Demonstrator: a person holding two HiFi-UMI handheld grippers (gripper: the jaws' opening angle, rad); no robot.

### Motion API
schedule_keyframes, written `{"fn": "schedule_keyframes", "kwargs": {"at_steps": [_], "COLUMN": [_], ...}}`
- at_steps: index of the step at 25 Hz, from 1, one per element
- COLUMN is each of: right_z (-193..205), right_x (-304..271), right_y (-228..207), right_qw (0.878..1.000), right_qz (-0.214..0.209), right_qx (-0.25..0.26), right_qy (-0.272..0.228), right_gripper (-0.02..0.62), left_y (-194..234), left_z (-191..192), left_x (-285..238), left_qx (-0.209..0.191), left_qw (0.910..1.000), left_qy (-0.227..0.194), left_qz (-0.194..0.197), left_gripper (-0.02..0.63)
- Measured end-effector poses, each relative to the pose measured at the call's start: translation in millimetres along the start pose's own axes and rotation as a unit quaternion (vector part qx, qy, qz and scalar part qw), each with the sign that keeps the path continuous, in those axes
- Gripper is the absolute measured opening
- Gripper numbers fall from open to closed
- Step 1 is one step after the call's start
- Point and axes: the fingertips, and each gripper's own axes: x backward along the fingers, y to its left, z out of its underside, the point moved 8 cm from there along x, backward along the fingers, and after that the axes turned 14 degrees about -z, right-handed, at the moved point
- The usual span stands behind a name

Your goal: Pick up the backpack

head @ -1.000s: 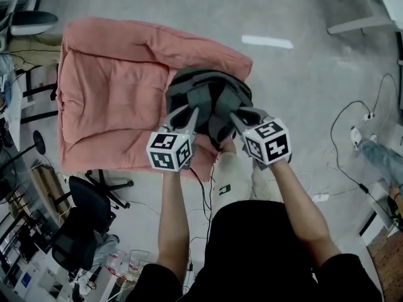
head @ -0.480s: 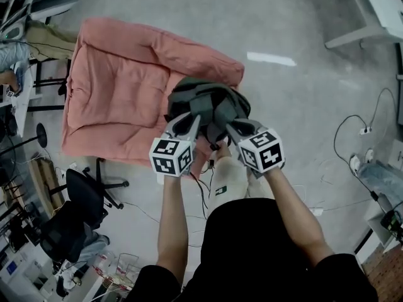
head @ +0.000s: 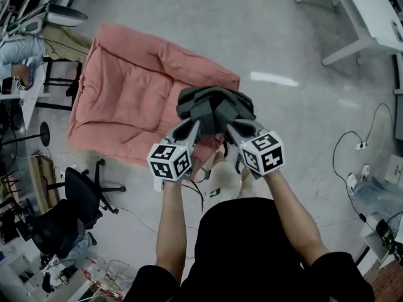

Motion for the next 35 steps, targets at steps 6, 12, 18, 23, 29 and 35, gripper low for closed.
{"fn": "schedule_keyframes", "kwargs": {"at_steps": [6,12,18,23,29,35], "right_z": [-35,-55,-82,-109,-142,-169], "right_x": [40,84,119,132,154,175], "right_y": [13,20,26,40,60,70], "right_qw": [0.998,0.994,0.988,0.981,0.969,0.958], "right_qz": [0.01,0.028,0.036,0.035,0.031,0.031], "right_qx": [0.049,0.081,0.111,0.141,0.184,0.217], "right_qy": [-0.025,-0.063,-0.099,-0.126,-0.161,-0.184], "right_gripper": [0.035,0.035,0.035,0.035,0.035,0.035], "left_y": [-25,-59,-83,-84,-86,-90], "left_z": [-20,-49,-90,-118,-149,-175], "left_x": [20,35,53,72,100,121], "left_qx": [0.005,-0.019,-0.058,-0.063,-0.074,-0.075], "left_qw": [0.9996,0.9974,0.9915,0.9852,0.9757,0.9669], "left_qy": [-0.026,-0.064,-0.113,-0.158,-0.206,-0.242], "left_qz": [0.011,0.027,0.028,0.02,0.02,0.027], "left_gripper": [0.055,0.054,0.054,0.052,0.052,0.052]}}
